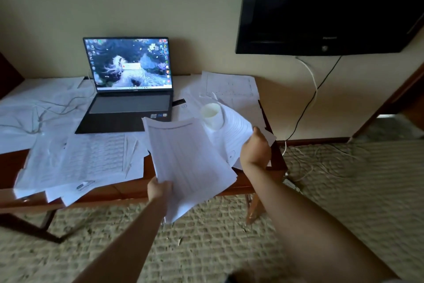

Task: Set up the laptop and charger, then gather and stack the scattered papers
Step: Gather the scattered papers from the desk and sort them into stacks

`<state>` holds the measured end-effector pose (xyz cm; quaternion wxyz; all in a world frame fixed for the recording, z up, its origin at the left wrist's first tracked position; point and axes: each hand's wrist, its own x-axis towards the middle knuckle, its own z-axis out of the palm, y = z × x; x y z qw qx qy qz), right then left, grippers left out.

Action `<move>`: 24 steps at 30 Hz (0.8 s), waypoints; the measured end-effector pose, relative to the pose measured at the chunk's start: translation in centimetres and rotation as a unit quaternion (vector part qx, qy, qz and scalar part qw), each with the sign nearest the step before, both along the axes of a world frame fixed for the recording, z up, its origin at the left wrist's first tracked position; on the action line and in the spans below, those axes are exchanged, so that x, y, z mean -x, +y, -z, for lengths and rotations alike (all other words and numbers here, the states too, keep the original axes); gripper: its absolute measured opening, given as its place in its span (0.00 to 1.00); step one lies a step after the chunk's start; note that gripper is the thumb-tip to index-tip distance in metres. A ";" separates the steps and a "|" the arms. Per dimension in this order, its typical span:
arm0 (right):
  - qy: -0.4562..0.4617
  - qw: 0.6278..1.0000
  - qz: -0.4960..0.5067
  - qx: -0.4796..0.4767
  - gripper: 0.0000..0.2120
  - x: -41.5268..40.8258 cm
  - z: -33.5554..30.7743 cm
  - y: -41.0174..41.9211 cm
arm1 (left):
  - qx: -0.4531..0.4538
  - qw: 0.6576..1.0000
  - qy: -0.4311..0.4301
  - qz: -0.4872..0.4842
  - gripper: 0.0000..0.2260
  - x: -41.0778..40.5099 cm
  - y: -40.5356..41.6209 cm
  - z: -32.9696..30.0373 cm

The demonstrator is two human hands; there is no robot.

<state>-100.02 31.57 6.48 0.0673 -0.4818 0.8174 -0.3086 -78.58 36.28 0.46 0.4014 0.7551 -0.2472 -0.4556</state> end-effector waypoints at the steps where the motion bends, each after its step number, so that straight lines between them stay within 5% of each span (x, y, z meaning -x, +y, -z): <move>1: 0.005 1.000 0.006 -0.004 0.16 -0.1 -0.3 0.1 | 0.001 1.000 0.001 0.004 0.08 -0.1 0.0 -0.2; 8: 0.065 0.997 -0.031 -0.022 0.14 -0.8 -1.2 0.0 | -0.018 0.998 -0.007 0.057 0.10 -0.6 -0.4 -0.7; 13: 0.015 0.999 0.042 -0.023 0.15 -0.6 -0.9 1.1 | -0.018 0.996 -0.003 0.083 0.10 -0.5 -0.5 -1.0; 18: -0.070 0.992 -0.008 -0.105 0.09 -0.3 0.2 1.4 | -0.011 0.996 0.016 0.088 0.08 -0.2 -0.2 -0.9; 24: -0.146 0.973 0.031 -0.176 0.18 1.4 2.7 1.8 | -0.001 0.997 0.009 0.074 0.07 0.0 -0.8 -0.1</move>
